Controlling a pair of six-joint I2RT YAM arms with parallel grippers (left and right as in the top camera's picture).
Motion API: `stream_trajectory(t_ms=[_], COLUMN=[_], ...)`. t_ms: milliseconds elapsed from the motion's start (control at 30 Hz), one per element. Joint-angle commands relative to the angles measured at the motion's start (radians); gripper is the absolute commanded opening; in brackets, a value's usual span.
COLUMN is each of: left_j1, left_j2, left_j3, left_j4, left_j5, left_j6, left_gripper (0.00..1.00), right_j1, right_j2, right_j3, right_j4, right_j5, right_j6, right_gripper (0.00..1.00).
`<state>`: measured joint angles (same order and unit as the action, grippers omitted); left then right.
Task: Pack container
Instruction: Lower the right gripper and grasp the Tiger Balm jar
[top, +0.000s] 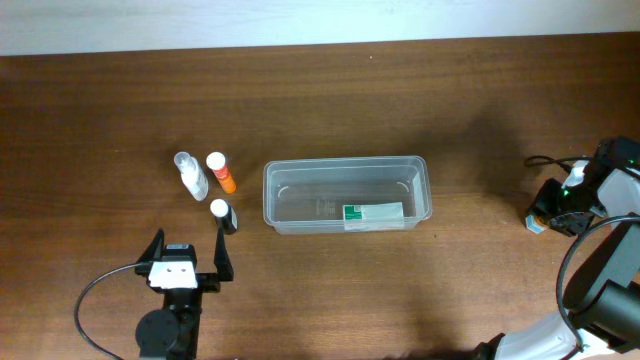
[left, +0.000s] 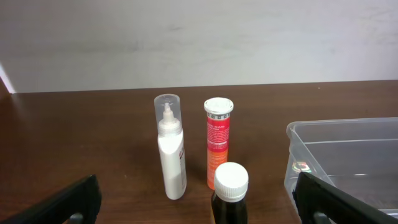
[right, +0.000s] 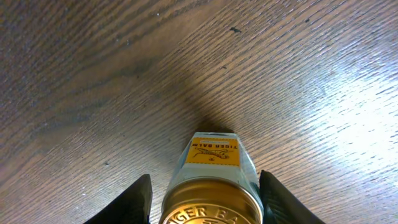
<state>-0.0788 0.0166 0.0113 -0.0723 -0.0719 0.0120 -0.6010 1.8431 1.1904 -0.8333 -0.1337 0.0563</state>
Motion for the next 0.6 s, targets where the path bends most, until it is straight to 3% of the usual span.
stream_trajectory(t_ms=[0, 567], left_j1=[0.004, 0.004], left_j2=[-0.01, -0.01], left_j3=[-0.002, -0.002], left_j4=[-0.003, -0.003], left_j5=[-0.011, -0.011], left_j6=[0.019, 0.019], left_gripper=[0.99, 0.99], right_j1=[-0.001, -0.001], right_j2=[0.011, 0.011], right_j3=[-0.008, -0.008], right_j4=[-0.003, -0.014], right_j5=[-0.043, -0.056], right_j6=[0.005, 0.006], right_gripper=[0.47, 0.45])
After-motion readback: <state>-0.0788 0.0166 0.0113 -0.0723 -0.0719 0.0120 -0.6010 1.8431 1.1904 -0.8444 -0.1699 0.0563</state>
